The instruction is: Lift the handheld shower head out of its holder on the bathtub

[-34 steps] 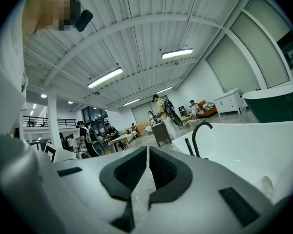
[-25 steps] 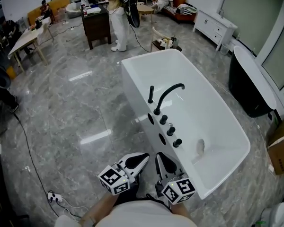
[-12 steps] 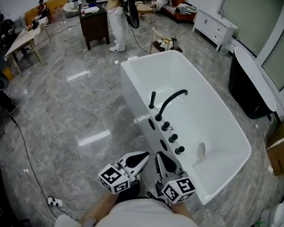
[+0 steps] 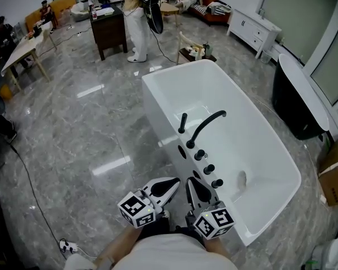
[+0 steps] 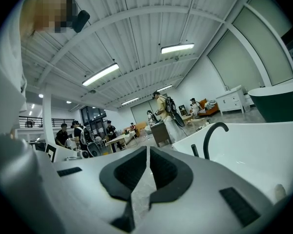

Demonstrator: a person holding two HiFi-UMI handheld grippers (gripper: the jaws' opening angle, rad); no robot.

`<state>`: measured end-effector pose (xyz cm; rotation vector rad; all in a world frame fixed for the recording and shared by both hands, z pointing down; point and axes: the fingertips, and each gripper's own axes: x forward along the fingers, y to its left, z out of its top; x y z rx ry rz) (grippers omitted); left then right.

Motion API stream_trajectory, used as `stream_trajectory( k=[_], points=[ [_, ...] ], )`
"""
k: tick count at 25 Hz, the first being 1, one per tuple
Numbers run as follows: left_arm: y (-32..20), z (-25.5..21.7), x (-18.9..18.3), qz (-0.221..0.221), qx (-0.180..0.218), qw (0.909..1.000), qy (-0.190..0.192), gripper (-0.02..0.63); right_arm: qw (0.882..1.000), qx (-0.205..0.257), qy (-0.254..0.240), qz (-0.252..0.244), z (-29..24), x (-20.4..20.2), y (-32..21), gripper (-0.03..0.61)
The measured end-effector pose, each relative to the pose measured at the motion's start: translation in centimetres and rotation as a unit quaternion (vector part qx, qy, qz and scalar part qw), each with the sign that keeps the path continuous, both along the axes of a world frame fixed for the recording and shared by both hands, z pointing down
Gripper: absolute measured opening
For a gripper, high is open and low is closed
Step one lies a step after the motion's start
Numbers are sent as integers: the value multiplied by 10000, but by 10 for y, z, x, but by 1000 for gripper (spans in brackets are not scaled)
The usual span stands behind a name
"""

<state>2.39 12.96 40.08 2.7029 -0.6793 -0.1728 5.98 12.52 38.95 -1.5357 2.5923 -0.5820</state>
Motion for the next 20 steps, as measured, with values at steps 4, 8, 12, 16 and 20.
stream_trajectory(
  k=[4,8,12,16,20],
  points=[
    [-7,2,-4,13,-20,10000,-16,20,10000,-8,6,11,2,-4,-8,20],
    [-8,3,-12,-35,-66,10000,-58,20,10000,-62,-11,34,1,-8,-8,20],
    [-14,3,-17,-159,-61,9999,-23,20,9999,-79,72,-49,2,-11,-11,20],
    [-23,2,-17,-213,-23,9998,29,20,9998,-25,67,-169,1,-15,-21,20],
    [-35,7,-18,-304,-66,9995,33,20,9996,-42,65,-268,6,-18,-32,20]
  ],
)
